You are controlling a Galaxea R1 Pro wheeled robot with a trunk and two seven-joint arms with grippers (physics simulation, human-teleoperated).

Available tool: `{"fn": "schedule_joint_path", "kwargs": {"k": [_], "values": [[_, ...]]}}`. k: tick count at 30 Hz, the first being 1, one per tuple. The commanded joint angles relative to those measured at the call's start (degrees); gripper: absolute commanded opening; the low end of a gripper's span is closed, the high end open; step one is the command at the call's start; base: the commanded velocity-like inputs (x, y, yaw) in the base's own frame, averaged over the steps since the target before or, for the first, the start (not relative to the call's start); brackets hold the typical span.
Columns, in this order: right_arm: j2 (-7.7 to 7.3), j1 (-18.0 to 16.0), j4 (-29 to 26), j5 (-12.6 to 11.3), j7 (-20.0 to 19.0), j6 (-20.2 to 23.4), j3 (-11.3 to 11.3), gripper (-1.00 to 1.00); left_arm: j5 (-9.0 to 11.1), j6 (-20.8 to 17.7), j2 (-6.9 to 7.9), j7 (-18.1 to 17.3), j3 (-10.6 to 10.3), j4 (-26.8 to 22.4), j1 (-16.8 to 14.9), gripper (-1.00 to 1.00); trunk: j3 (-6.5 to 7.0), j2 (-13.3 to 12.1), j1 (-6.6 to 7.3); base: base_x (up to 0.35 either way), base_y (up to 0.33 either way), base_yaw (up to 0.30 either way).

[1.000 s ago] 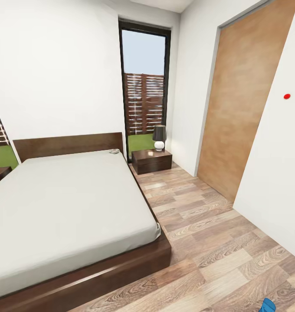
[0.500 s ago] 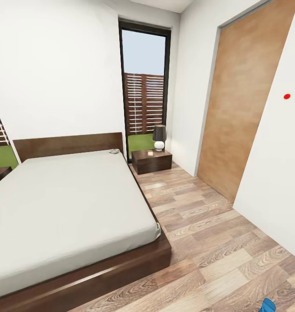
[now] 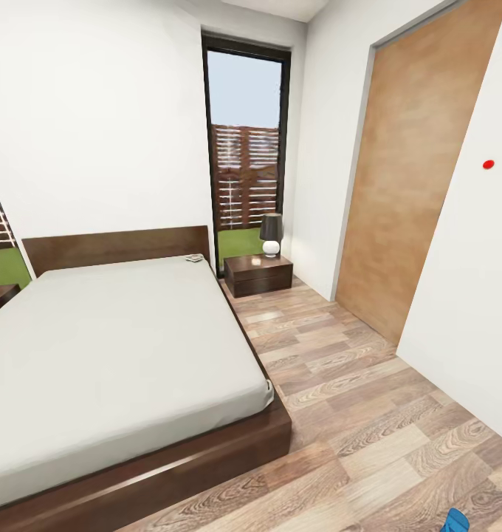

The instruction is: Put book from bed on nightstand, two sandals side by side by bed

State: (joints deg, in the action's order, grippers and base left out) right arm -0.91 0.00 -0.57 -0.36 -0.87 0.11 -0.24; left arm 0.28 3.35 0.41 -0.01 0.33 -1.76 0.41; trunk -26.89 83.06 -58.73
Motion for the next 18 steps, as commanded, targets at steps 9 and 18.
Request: {"fn": "schedule_joint_path", "kwargs": {"k": [9, 18], "values": [[-0.05, 0.0, -0.05, -0.07, -0.17, -0.08, -0.11, 1.0, 0.07, 0.15, 0.48, 0.01, 0.02, -0.08, 0.03, 1.0, -0.04, 0.02, 0.0, 0.0, 0.0, 0.0], [-0.07, 0.0, -0.05, -0.08, -0.18, -0.1, -0.16, 1.0, 0.07, 0.16, 0.55, 0.01, 0.02, -0.08, 0.03, 1.0, -0.04, 0.02, 0.0, 0.0, 0.0, -0.007]]}}
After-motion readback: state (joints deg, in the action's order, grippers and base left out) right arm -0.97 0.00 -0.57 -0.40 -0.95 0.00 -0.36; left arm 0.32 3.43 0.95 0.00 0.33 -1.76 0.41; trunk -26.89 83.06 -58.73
